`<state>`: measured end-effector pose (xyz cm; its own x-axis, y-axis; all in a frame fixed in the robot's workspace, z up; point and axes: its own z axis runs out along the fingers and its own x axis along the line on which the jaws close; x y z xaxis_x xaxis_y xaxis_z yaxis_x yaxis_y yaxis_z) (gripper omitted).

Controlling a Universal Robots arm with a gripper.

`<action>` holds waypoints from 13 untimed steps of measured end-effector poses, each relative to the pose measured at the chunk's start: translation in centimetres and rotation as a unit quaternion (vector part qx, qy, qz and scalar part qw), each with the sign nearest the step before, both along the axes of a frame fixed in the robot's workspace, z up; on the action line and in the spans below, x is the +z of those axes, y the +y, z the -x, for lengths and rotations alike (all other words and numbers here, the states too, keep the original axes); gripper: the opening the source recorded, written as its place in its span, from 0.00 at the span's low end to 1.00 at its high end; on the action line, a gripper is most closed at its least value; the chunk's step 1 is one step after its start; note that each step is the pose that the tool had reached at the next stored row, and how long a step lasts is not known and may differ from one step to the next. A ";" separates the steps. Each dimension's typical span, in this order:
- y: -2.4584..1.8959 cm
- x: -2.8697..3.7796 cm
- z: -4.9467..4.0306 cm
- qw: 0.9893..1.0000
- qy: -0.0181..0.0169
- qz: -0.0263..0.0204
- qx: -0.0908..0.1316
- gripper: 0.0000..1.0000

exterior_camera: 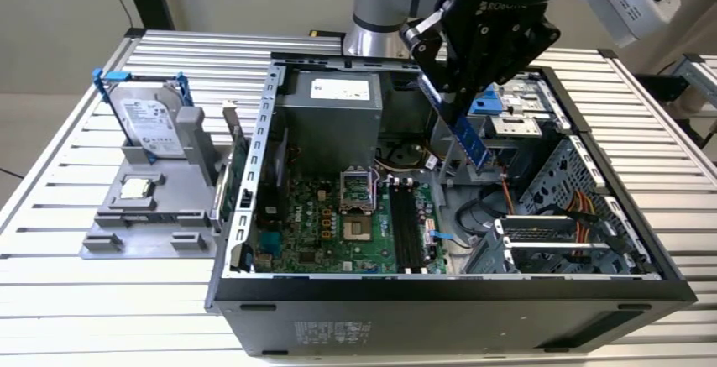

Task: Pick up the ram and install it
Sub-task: 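Insert the ram into the slot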

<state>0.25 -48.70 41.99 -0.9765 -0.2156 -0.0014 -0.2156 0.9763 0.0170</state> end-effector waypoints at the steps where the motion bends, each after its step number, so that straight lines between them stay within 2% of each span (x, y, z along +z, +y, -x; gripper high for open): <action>1: 0.00 0.00 0.00 1.000 0.000 0.000 -0.005 0.00; 7: 0.00 0.00 0.00 0.999 0.000 0.000 -0.035 0.00; 13: 0.00 0.00 0.00 0.998 0.000 0.000 -0.061 0.00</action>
